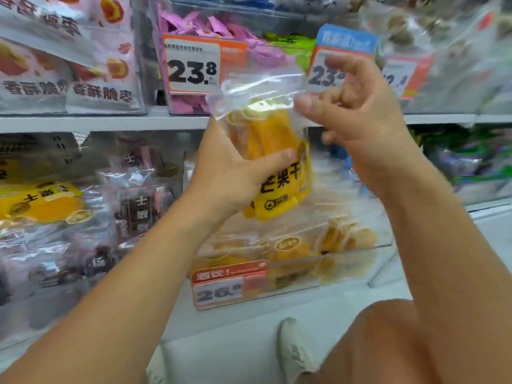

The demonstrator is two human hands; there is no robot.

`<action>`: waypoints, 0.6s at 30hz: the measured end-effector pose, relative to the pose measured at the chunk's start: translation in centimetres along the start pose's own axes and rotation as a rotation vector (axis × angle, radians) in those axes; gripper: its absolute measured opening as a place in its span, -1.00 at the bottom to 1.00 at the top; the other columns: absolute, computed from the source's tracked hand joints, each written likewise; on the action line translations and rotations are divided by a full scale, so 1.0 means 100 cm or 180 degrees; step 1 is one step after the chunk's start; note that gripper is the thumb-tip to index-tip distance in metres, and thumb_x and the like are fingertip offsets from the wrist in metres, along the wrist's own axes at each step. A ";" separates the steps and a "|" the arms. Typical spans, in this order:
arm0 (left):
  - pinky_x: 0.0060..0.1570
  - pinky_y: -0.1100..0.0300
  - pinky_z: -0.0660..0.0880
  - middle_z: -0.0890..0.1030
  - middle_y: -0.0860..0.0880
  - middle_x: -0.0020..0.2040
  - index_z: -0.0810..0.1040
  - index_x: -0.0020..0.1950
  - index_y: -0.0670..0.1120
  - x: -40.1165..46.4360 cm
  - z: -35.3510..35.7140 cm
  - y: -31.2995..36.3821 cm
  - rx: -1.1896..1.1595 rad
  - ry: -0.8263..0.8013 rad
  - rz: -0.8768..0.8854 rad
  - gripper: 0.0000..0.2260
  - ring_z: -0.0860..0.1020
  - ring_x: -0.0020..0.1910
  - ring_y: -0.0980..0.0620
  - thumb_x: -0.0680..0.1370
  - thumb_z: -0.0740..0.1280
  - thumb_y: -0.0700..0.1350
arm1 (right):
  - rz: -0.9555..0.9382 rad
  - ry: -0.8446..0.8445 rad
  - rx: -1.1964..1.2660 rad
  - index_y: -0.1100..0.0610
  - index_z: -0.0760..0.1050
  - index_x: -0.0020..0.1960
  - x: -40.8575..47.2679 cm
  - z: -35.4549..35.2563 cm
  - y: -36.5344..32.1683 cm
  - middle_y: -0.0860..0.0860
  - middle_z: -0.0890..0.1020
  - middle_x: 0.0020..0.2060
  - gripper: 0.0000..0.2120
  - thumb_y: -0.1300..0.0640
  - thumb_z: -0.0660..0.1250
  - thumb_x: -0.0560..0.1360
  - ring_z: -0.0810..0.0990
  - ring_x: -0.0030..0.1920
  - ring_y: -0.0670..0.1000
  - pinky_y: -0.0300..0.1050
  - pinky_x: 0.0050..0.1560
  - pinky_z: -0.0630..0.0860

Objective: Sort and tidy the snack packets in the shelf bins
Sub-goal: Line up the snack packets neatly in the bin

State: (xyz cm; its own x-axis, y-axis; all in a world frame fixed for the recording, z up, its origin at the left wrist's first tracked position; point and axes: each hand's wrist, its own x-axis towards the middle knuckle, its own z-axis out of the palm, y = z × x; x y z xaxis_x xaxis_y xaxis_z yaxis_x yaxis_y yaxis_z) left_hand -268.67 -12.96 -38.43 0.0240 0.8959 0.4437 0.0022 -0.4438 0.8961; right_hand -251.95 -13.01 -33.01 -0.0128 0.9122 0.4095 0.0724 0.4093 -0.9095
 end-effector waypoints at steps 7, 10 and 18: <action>0.10 0.13 0.59 0.66 -0.06 0.06 0.45 0.26 -0.18 0.014 0.058 -0.010 -0.0401 -0.0482 0.0049 -0.49 0.65 0.06 0.04 0.36 0.51 -0.21 | 0.0293 -0.1225 0.0154 0.25 0.26 0.47 -0.014 -0.059 0.034 0.18 0.54 0.32 -0.27 0.33 0.48 0.37 0.56 0.29 0.18 0.09 0.25 0.52; -0.04 0.25 0.55 0.62 -0.03 -0.06 0.42 0.24 -0.20 0.013 0.072 -0.010 -0.0477 -0.0795 0.0014 -0.59 0.63 -0.08 0.13 0.43 0.45 -0.29 | 0.0366 -0.1300 0.0245 0.24 0.22 0.49 -0.020 -0.076 0.043 0.21 0.52 0.34 -0.19 0.47 0.45 0.32 0.55 0.30 0.23 0.16 0.22 0.55; 0.06 0.28 0.52 0.58 0.03 0.12 0.34 0.39 -0.16 0.000 0.059 0.000 -0.0036 -0.0984 0.0225 -0.52 0.60 0.12 0.16 0.54 0.41 -0.13 | 0.0264 -0.1060 0.0549 0.32 0.39 0.37 -0.033 -0.059 0.049 0.26 0.63 0.17 -0.22 0.43 0.56 0.19 0.64 0.16 0.27 0.25 0.11 0.60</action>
State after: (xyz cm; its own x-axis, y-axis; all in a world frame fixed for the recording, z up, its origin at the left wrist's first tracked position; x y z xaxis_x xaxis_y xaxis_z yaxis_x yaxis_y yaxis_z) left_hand -262.74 -13.07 -38.56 0.3263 0.8134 0.4815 -0.0212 -0.5030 0.8640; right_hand -245.65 -14.08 -38.40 -0.3393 0.8866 0.3143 -0.0817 0.3051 -0.9488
